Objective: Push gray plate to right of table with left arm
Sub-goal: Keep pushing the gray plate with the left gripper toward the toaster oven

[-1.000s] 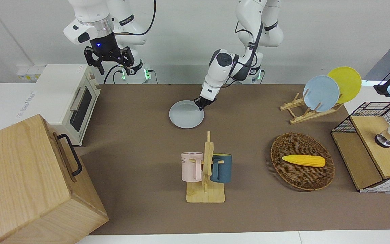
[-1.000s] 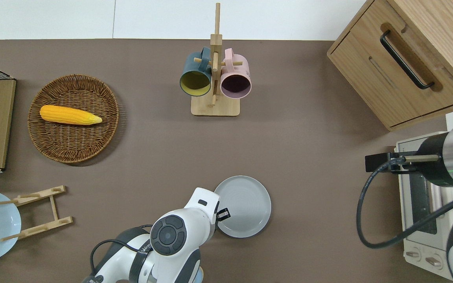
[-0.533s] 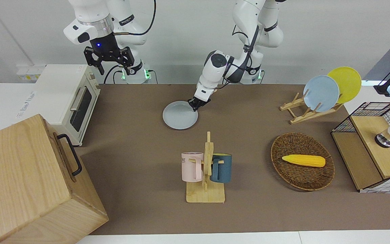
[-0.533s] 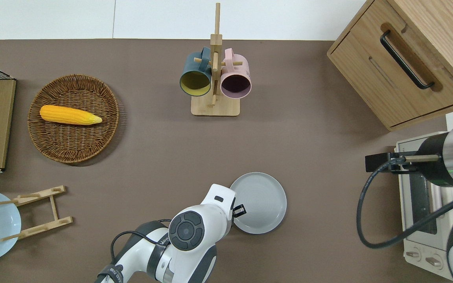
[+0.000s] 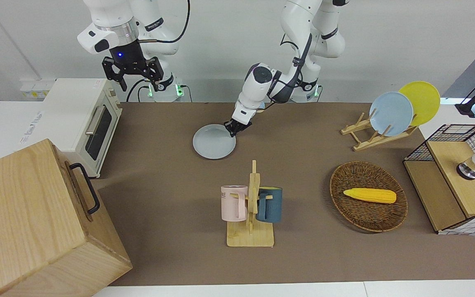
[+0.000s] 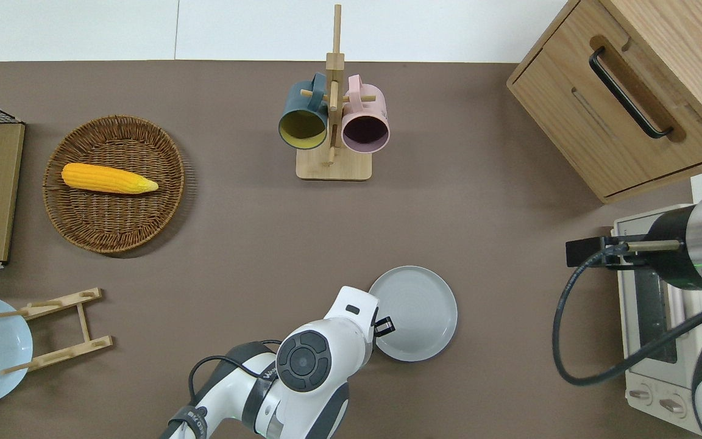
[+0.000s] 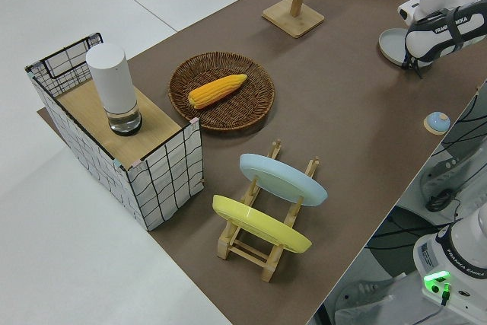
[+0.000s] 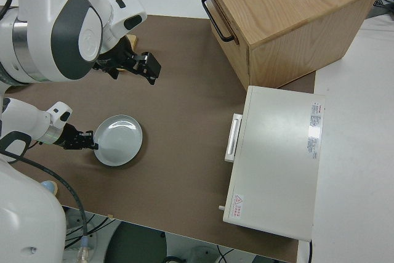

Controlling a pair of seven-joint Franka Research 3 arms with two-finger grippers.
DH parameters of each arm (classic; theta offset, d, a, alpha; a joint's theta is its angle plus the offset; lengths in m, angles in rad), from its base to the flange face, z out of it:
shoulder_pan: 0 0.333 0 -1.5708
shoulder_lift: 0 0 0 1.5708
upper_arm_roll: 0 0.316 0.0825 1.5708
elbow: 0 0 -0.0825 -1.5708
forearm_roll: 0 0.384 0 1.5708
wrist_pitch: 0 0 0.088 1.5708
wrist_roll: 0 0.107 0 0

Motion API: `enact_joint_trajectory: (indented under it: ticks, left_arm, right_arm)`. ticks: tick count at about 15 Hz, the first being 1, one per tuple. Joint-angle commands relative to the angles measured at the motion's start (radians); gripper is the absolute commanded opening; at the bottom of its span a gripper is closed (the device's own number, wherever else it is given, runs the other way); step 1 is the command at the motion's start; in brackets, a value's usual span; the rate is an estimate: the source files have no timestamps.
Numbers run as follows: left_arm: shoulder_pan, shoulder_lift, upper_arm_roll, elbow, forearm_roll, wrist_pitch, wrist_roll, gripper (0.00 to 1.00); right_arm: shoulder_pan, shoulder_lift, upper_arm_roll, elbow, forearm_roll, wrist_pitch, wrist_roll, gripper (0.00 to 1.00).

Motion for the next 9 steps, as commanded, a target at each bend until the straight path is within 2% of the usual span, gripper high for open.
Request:
enact_joint_trajectory:
  ticks: [1,7,9]
  left_arm:
    - [-0.037,0.060,0.008,0.043,-0.010,0.030,-0.024,0.00]
    - [-0.046,0.082,0.008,0.060,-0.013,0.038,-0.025,0.01]
    - [-0.046,0.082,0.008,0.060,-0.013,0.038,-0.025,0.17]
  right_arm:
    - [-0.024,-0.027,0.015,-0.027,0.021,0.000,0.010,0.996]
    - [-0.024,-0.027,0.015,-0.027,0.021,0.000,0.012,0.996]
    - [-0.024,-0.027,0.015,-0.027,0.021,0.000,0.010,0.996]
